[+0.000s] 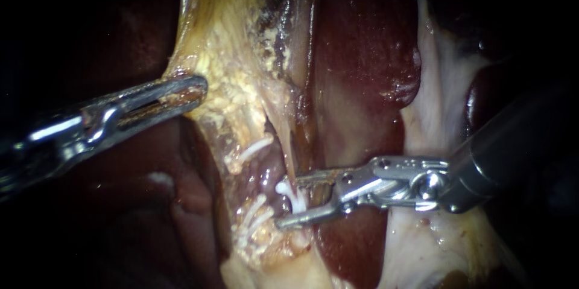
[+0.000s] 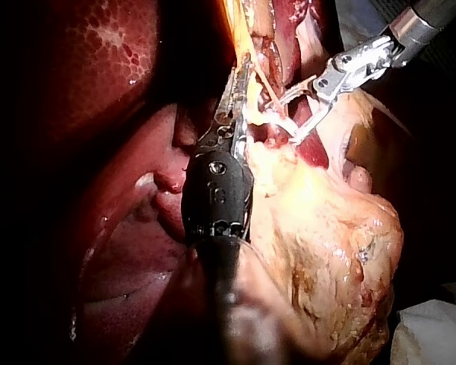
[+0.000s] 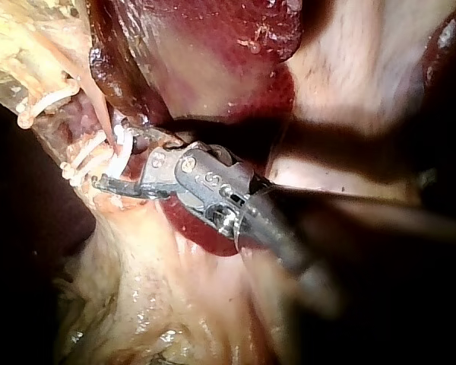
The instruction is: Going back first clip right tube
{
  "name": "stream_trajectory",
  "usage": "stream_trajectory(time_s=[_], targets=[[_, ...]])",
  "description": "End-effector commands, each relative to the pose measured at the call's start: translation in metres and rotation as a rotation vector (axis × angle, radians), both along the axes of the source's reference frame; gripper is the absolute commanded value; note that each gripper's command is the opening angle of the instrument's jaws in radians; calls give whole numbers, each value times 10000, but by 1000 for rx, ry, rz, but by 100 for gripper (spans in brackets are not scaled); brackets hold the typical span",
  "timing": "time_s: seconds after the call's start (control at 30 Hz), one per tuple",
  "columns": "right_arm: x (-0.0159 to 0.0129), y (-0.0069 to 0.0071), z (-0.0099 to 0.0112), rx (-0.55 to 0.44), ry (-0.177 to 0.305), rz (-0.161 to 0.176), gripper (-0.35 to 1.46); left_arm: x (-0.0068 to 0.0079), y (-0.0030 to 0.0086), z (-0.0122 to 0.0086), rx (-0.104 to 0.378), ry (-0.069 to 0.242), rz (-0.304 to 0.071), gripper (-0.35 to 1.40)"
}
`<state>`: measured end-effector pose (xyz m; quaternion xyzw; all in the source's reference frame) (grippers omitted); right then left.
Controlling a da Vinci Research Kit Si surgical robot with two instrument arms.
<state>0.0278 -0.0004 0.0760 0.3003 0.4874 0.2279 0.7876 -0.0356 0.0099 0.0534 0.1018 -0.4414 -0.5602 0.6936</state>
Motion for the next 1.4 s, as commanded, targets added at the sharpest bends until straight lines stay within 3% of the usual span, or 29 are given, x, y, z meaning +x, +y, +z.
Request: stream_trajectory(time_s=[0.03, 0.47, 0.77, 1.2, 1.4], targets=[[-4, 2, -2, 1, 3, 2, 60, 0, 0, 0, 0, -1, 0, -35], [-31, 5, -10, 10, 41, 18, 60, 1, 0, 0, 0, -1, 0, -35], [-20, 3, -11, 23, 88, 31, 60, 0, 0, 1, 0, 0, 0, -35], [36, -39, 29, 48, 90, 24, 60, -1, -1, 1, -1, 0, 0, -35], [40, -38, 33, 53, 95, 32, 60, -1, -1, 1, -1, 0, -1, -35]])
